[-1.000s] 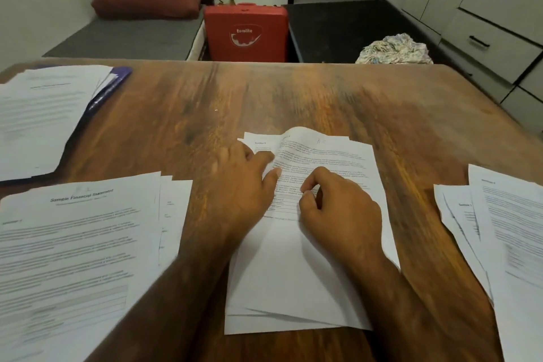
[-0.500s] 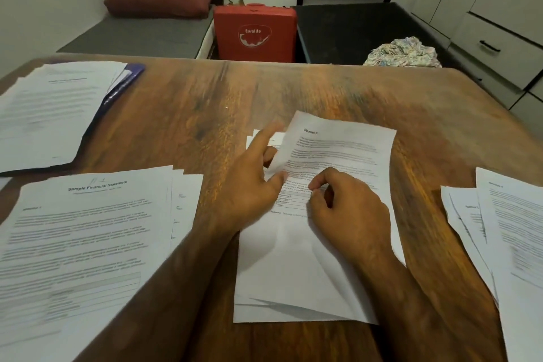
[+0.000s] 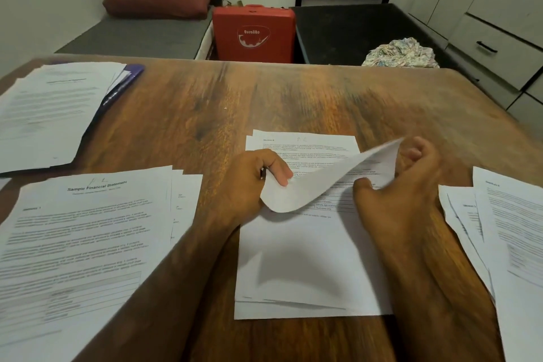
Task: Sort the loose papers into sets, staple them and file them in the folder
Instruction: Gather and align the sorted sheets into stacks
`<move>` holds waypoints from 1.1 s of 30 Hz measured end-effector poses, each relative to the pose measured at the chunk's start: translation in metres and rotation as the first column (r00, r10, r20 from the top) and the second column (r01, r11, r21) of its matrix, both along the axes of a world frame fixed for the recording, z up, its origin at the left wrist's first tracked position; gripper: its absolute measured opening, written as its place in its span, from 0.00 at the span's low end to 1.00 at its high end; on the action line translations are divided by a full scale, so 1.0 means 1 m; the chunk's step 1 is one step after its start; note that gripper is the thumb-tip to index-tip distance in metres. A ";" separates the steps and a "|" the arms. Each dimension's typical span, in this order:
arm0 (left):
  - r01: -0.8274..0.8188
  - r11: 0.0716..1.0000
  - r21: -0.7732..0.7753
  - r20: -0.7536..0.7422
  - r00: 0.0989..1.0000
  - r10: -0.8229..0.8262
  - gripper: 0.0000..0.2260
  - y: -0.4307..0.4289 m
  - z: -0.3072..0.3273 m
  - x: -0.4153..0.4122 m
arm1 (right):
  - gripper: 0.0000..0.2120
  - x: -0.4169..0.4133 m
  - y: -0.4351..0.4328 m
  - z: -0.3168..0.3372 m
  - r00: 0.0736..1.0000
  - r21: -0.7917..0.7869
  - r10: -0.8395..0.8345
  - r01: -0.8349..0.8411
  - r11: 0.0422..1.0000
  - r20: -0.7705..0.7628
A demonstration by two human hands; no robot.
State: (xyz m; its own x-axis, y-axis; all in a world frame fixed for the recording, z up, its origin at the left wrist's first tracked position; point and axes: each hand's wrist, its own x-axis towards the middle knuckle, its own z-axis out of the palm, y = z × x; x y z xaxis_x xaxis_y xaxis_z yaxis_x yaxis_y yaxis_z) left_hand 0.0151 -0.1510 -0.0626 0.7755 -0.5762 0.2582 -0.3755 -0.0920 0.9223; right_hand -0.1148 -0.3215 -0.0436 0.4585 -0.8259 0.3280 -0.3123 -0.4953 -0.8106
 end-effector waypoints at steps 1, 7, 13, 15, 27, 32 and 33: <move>0.000 1.000 0.009 0.012 1.000 0.000 0.16 0.001 0.002 -0.001 | 0.43 0.001 -0.002 -0.001 0.999 0.061 0.039 -0.039 0.997 0.002; -0.077 0.995 0.062 0.019 0.997 0.076 0.13 0.001 0.002 0.005 | 0.31 0.007 -0.003 -0.010 0.982 0.175 0.181 -0.186 0.967 0.048; -0.111 0.986 -0.127 -0.292 0.954 0.070 0.18 0.004 0.021 0.000 | 0.25 0.005 -0.009 -0.008 0.971 0.312 0.177 -0.220 0.924 0.161; -0.179 0.976 -0.123 -0.379 0.918 0.120 0.17 0.005 0.029 0.002 | 0.23 0.003 -0.009 -0.006 0.961 0.360 0.206 -0.262 0.896 0.187; -0.334 0.937 0.098 -0.425 0.838 0.343 0.12 0.075 0.078 -0.006 | 0.15 0.000 0.026 0.023 0.808 0.705 0.482 -0.557 0.440 0.337; -0.417 0.840 0.347 -0.200 0.842 0.501 0.09 0.132 0.090 -0.018 | 0.17 0.006 0.046 0.025 0.748 0.619 0.642 -0.586 0.523 0.166; -0.483 0.737 0.472 -0.036 0.825 0.564 0.12 0.150 0.092 -0.021 | 0.17 0.008 0.048 0.026 0.745 0.609 0.651 -0.585 0.535 0.144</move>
State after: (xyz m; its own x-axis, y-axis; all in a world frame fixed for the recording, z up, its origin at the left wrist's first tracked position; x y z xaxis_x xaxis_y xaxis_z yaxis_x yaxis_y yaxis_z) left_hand -0.0055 -0.0010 0.0295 0.9939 -0.0835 -0.0727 0.0049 -0.6230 0.7822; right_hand -0.1068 -0.2734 -0.0179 0.9299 -0.3204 -0.1809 -0.2015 -0.0321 -0.9790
